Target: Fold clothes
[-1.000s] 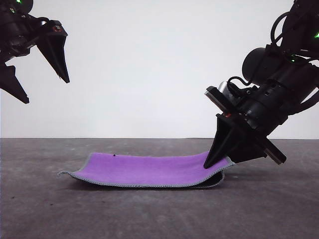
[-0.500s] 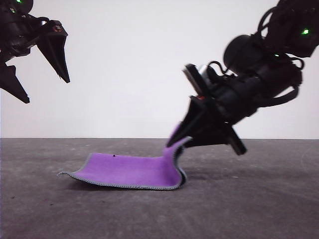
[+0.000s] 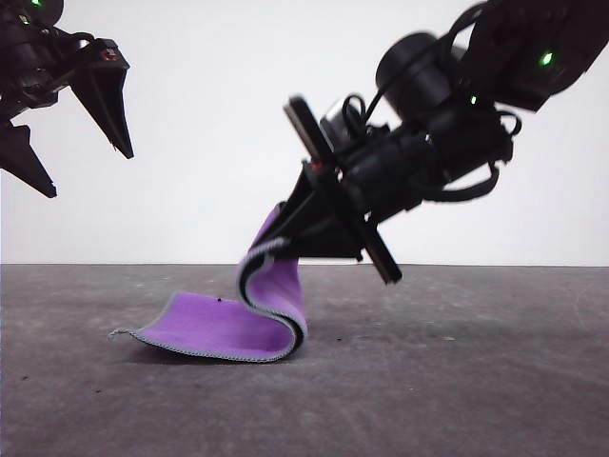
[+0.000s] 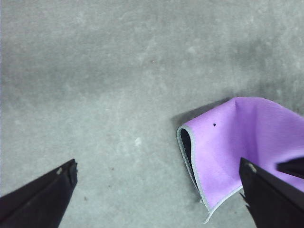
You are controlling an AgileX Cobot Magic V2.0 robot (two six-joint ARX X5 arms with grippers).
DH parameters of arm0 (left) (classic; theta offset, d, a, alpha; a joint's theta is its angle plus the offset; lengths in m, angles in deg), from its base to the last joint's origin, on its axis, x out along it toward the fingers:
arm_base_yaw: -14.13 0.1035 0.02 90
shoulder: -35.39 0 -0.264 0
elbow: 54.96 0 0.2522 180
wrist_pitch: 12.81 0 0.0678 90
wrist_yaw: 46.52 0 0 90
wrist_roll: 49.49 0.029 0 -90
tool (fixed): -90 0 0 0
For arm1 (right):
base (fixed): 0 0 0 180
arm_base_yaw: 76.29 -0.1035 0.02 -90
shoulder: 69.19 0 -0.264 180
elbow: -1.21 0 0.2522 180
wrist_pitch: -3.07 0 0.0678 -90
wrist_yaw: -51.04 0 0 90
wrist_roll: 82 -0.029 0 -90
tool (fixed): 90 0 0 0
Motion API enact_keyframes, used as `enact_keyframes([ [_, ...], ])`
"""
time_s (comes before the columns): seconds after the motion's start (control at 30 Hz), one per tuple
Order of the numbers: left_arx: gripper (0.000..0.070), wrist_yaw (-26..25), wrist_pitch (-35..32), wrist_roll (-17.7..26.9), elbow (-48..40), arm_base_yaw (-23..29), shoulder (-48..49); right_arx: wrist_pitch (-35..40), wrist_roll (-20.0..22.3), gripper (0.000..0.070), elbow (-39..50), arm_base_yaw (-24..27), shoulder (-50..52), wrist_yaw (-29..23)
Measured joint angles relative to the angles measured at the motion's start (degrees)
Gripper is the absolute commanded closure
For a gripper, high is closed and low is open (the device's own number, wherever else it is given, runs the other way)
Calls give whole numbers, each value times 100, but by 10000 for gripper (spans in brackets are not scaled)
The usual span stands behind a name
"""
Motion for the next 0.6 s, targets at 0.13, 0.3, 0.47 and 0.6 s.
enact_keyframes([
  [0.13, 25, 0, 0, 0, 0, 0, 0, 38, -128, 700, -146, -80, -303, -3],
  [0.3, 25, 0, -1, 0, 0, 0, 0, 85, -183, 700, -403, -223, -455, 37],
  [0.47, 25, 0, -3, 0, 0, 0, 0, 92, -184, 700, -490, -287, -484, -5],
  [0.6, 25, 0, -10, 0, 0, 0, 0, 94, -184, 688, -491, -290, -484, -11],
])
